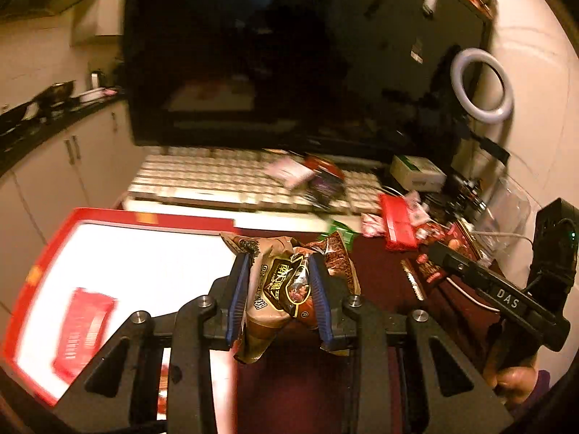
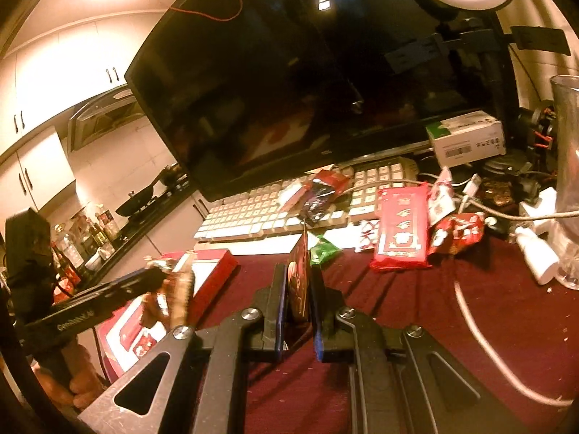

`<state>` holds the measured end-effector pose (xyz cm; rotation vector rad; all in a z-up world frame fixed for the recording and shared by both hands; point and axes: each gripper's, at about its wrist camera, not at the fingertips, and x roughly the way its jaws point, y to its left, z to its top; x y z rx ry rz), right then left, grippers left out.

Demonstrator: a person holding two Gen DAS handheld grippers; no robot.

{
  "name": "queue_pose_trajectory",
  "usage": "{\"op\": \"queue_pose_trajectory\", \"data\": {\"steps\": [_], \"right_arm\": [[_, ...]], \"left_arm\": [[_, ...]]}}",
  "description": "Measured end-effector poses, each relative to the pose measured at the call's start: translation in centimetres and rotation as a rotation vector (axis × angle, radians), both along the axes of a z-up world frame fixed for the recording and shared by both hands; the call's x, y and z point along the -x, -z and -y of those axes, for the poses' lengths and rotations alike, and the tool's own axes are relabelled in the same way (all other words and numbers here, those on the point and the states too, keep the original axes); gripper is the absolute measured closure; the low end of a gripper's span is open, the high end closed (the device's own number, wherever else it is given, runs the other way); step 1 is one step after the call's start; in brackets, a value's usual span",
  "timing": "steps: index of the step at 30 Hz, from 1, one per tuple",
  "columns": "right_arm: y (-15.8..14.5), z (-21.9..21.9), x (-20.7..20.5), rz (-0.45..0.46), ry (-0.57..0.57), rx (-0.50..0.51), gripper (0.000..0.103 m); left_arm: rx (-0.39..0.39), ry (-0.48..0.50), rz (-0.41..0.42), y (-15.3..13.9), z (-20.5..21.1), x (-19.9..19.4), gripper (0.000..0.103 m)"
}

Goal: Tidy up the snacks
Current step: 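Carry the brown bag with the left tool while the right tool carries its packet toward the tray, then open the left tool over the tray while the right tool releases its packet there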

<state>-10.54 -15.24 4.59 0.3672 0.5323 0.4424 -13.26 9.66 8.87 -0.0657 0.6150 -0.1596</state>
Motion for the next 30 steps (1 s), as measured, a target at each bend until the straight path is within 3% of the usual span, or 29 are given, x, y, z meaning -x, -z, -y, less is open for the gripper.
{"op": "queue_pose_trajectory", "data": {"steps": [4, 14, 23, 30], "right_arm": [[-0.7, -2.8, -0.3, -0.011, -0.055, -0.013, 0.091], [-2.9, -15.1, -1.7, -0.015, -0.289, 0.068, 0.091], [-1.9, -23.8, -2.5, -0.055, -0.442, 0.117, 0.091], [0.0, -27.2, -3.4, -0.116, -0.503, 0.168, 0.088]], "left_arm": [[0.008, -0.096, 0.013, -0.4, -4.5, 0.4, 0.072], [0.041, -0.315, 0.023, 0.2, -14.8, 0.7, 0.073], [0.035, -0.319, 0.001, 1.5, -16.9, -1.1, 0.072], [-0.011, -0.325, -0.019, 2.3, -17.0, -2.2, 0.072]]}}
